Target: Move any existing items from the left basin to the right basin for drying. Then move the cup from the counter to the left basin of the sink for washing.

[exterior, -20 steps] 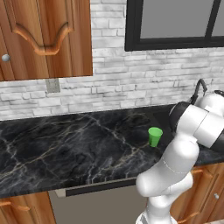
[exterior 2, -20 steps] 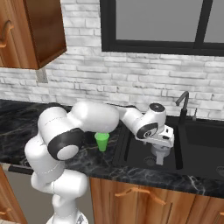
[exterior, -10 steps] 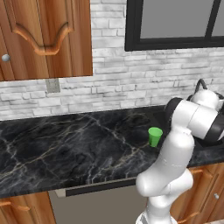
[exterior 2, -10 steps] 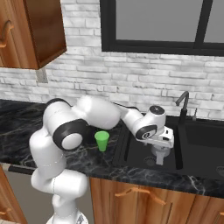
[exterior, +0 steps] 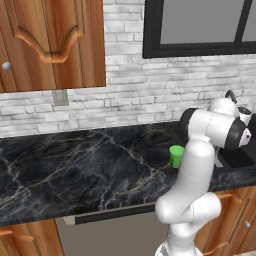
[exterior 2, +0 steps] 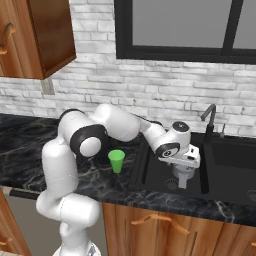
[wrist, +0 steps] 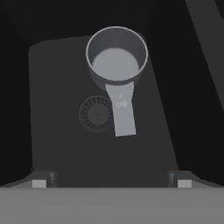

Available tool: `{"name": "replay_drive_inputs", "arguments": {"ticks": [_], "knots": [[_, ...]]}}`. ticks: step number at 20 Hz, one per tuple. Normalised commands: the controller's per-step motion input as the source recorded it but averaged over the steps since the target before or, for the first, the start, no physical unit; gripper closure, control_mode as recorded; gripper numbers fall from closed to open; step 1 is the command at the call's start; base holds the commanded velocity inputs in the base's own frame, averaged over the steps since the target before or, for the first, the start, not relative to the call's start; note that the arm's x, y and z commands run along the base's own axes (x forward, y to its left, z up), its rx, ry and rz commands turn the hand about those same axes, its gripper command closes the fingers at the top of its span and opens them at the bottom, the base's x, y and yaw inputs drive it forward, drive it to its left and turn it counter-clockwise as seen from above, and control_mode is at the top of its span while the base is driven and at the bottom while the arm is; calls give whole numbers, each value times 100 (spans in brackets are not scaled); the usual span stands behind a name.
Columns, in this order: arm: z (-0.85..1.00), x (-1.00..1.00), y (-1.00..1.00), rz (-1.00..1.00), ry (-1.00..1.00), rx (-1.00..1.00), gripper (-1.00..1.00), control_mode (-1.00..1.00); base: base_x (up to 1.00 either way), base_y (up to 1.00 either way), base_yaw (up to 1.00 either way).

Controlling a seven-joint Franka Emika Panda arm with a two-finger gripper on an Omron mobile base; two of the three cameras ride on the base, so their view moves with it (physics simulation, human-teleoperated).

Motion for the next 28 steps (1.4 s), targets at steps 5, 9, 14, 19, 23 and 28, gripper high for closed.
{"name": "replay_drive_inputs", "arguments": {"ticks": [5,9,14,19,23,28], "knots": [[-15,19,-26,0,0,0,-100,-100,0,0,0],[-12,22,-23,0,0,0,-100,-100,0,0,0],[-18,21,-10,0,0,0,-100,-100,0,0,0],[-29,6,0,0,0,0,-100,-100,0,0,0],[-33,0,0,0,0,0,-100,-100,0,0,0],[-31,0,7,0,3,0,-100,-100,0,0,0]]}}
